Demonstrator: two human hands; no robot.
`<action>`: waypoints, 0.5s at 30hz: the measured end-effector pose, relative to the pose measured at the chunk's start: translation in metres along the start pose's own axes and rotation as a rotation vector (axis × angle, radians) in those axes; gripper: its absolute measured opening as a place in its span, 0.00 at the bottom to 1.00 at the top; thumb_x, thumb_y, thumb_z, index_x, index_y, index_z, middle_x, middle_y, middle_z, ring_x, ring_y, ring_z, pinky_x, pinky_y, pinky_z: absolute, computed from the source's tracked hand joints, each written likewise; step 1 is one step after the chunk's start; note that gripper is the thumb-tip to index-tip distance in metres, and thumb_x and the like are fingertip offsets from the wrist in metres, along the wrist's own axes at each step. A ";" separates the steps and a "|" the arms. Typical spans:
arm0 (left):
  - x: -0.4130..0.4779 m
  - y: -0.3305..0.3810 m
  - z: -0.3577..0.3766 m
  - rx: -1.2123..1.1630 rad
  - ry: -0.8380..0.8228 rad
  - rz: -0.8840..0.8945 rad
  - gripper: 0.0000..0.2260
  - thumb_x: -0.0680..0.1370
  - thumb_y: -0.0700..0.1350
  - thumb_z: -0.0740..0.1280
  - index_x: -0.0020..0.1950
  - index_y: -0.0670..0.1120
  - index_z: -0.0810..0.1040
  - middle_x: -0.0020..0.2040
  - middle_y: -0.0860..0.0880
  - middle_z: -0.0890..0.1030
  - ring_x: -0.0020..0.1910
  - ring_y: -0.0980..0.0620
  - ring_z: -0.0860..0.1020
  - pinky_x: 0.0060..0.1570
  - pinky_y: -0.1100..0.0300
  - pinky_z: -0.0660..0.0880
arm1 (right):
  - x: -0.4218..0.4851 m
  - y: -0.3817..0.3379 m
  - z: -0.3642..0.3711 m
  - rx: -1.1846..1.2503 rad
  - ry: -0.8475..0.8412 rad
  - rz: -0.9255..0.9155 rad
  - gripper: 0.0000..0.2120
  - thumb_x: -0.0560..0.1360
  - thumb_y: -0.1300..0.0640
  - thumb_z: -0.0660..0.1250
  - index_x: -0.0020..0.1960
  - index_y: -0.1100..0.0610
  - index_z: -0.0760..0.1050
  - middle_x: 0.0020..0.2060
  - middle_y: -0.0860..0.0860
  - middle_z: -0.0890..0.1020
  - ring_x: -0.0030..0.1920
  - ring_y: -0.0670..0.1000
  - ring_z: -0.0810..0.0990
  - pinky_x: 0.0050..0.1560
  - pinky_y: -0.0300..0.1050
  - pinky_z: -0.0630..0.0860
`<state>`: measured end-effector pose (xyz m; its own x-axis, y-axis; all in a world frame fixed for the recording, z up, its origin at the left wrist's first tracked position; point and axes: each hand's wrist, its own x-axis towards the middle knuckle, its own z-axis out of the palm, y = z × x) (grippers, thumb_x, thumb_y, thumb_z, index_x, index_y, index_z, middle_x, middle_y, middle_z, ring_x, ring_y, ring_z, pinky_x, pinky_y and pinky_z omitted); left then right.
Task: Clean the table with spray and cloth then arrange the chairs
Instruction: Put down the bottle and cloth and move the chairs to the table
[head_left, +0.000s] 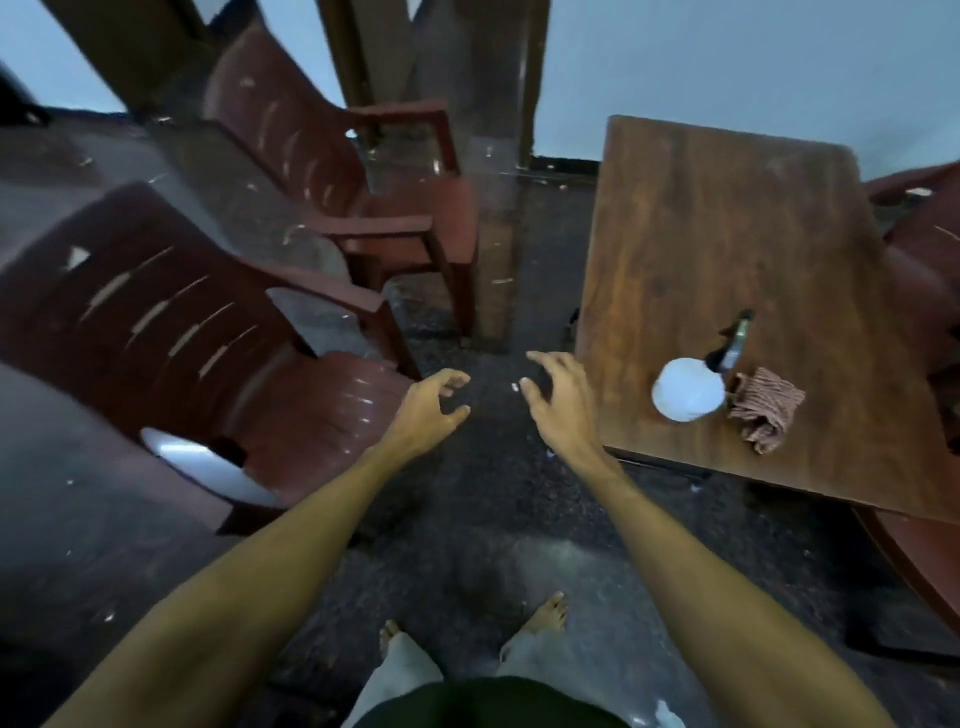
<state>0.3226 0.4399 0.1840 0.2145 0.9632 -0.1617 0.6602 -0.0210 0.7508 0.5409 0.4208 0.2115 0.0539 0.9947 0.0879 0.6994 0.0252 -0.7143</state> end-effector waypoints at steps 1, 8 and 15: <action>-0.009 -0.014 -0.014 0.003 0.028 -0.013 0.19 0.76 0.41 0.75 0.65 0.46 0.77 0.60 0.50 0.81 0.58 0.50 0.80 0.60 0.52 0.78 | 0.003 -0.012 0.017 -0.028 -0.085 -0.017 0.20 0.80 0.54 0.66 0.70 0.55 0.72 0.63 0.50 0.74 0.66 0.51 0.70 0.60 0.39 0.68; -0.075 -0.113 -0.124 0.012 0.150 -0.094 0.21 0.76 0.42 0.74 0.68 0.47 0.75 0.63 0.48 0.81 0.57 0.50 0.82 0.55 0.50 0.80 | 0.007 -0.116 0.125 -0.157 -0.394 -0.033 0.30 0.80 0.50 0.66 0.79 0.51 0.59 0.77 0.51 0.62 0.78 0.53 0.57 0.73 0.52 0.62; -0.086 -0.178 -0.219 0.051 0.237 -0.168 0.23 0.76 0.45 0.75 0.69 0.50 0.74 0.63 0.50 0.80 0.61 0.51 0.78 0.61 0.49 0.77 | 0.023 -0.189 0.204 -0.138 -0.432 -0.146 0.30 0.79 0.51 0.68 0.78 0.53 0.62 0.74 0.52 0.66 0.75 0.52 0.62 0.70 0.50 0.66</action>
<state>0.0293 0.4194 0.2047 -0.0707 0.9900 -0.1222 0.7088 0.1360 0.6922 0.2641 0.4594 0.2071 -0.3328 0.9329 -0.1376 0.7673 0.1831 -0.6146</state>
